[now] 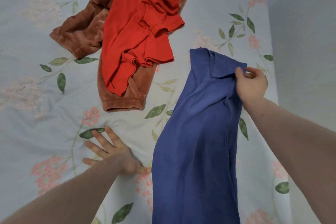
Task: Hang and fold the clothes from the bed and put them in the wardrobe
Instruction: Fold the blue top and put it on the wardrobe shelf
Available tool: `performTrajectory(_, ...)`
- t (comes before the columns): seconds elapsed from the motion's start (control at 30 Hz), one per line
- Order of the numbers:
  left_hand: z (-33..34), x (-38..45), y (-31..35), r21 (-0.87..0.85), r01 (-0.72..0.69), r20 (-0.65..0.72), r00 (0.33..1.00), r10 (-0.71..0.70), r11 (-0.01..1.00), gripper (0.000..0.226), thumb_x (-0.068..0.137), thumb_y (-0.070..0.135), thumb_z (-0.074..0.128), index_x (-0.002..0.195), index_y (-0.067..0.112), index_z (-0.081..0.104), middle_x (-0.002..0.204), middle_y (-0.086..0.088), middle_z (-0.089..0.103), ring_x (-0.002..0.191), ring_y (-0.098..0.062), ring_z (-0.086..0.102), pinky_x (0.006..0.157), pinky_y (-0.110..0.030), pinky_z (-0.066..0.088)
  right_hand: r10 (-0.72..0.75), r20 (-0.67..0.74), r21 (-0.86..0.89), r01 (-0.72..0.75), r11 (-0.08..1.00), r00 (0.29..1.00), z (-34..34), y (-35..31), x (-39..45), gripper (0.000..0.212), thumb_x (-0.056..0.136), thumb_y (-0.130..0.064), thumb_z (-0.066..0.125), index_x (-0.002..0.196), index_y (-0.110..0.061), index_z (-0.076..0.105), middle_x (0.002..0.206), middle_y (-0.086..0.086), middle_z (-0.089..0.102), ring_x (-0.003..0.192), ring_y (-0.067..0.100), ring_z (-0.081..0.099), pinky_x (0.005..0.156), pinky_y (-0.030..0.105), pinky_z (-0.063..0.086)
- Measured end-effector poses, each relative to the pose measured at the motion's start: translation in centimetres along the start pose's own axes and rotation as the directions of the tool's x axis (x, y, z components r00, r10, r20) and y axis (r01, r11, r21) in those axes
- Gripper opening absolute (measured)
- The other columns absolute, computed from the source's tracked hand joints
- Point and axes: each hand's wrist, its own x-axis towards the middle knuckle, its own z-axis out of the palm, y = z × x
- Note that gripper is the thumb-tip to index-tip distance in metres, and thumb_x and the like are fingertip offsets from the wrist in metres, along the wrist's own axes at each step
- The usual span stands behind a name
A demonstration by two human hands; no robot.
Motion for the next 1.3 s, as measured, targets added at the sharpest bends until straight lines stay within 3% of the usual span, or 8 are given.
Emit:
performTrajectory(0.17,0.0,0.0,0.0,-0.001,-0.001,0.005,1.000,0.001,1.000,0.190,0.030,0.078,0.087,0.119,0.005,-0.063,0.131,-0.029,-0.062,0.136,-0.054,-0.042,0.111,-0.077,0.001,-0.362,0.330,-0.327,0.466,0.822,0.872,1.4,0.8,-1.1,0.059,0.086,-0.024,0.071,0.143,-0.021,0.055,0.137,0.004,0.056,0.124,0.025,0.052,0.101,0.030,0.042)
performTrajectory(0.3,0.2,0.2,0.1,0.001,0.003,-0.010,1.000,-0.003,1.000,0.191,0.027,0.078,0.087,0.118,0.004,-0.064,0.130,-0.029,-0.063,0.136,-0.054,-0.041,0.112,-0.077,0.002,-0.185,0.275,-0.533,0.310,0.787,0.943,2.0,0.8,-0.3,0.049,0.095,-0.033,0.063,0.141,-0.019,0.057,0.135,0.015,0.054,0.125,0.039,0.048,0.102,0.043,0.043)
performTrajectory(0.4,0.4,0.3,0.2,-0.003,0.011,-0.020,1.000,-0.011,1.000,0.192,0.027,0.078,0.088,0.119,0.004,-0.063,0.130,-0.029,-0.062,0.137,-0.054,-0.041,0.112,-0.077,0.002,-0.141,0.113,-0.357,0.172,0.918,0.984,1.6,0.7,0.7,0.018,0.092,-0.026,0.056,0.090,-0.014,0.069,0.088,0.011,0.067,0.089,0.033,0.062,0.078,0.038,0.050)
performTrajectory(0.57,0.3,0.4,0.2,-0.005,0.020,-0.004,1.000,-0.020,1.000,0.191,0.028,0.076,0.089,0.118,0.005,-0.064,0.124,-0.028,-0.066,0.135,-0.054,-0.043,0.111,-0.077,0.002,0.139,-0.096,-0.173,-0.154,0.973,0.986,0.9,-1.2,2.8,0.046,0.092,-0.052,0.049,0.063,-0.016,0.054,0.077,0.006,0.062,0.083,0.032,0.063,0.082,0.036,0.052)
performTrajectory(0.67,0.3,0.6,0.3,-0.002,0.026,0.004,1.000,-0.026,1.000,0.191,0.028,0.076,0.089,0.118,0.005,-0.063,0.119,-0.028,-0.069,0.135,-0.054,-0.043,0.112,-0.077,0.001,0.281,-0.086,-0.162,-0.292,0.942,0.956,1.3,-1.6,4.2,0.055,0.088,-0.061,0.054,0.105,-0.011,0.068,0.115,0.009,0.067,0.108,0.035,0.064,0.099,0.041,0.052)
performTrajectory(0.8,0.2,0.5,0.4,-0.007,0.020,0.011,1.000,-0.020,1.000,0.190,0.030,0.074,0.090,0.119,0.005,-0.063,0.122,-0.028,-0.068,0.134,-0.054,-0.044,0.113,-0.077,0.000,0.380,0.013,-0.093,-0.377,0.921,0.925,2.4,-1.6,4.2,0.092,0.078,-0.054,0.076,0.149,-0.008,0.039,0.138,0.006,0.055,0.119,0.031,0.058,0.087,0.033,0.046)
performTrajectory(1.1,0.2,0.4,0.1,-0.002,-0.002,-0.029,1.000,0.002,1.000,0.189,0.031,0.077,0.088,0.121,0.005,-0.062,0.127,-0.029,-0.065,0.134,-0.054,-0.044,0.111,-0.078,-0.002,0.066,0.018,0.145,-0.068,0.987,0.998,2.7,0.2,-0.2,0.020,0.094,-0.029,0.060,0.080,-0.017,0.053,0.076,-0.006,0.054,0.073,0.012,0.055,0.072,0.027,0.046)
performTrajectory(1.3,0.4,0.3,-0.5,0.028,-0.027,-0.084,0.996,0.030,0.999,0.187,0.034,0.077,0.088,0.128,0.006,-0.058,0.135,-0.028,-0.060,0.137,-0.054,-0.041,0.112,-0.078,0.000,-0.217,0.140,0.006,0.218,0.976,0.966,1.3,-0.2,-5.6,0.013,0.100,-0.026,0.055,0.100,-0.014,0.051,0.089,-0.008,0.058,0.078,0.008,0.056,0.067,0.010,0.040)
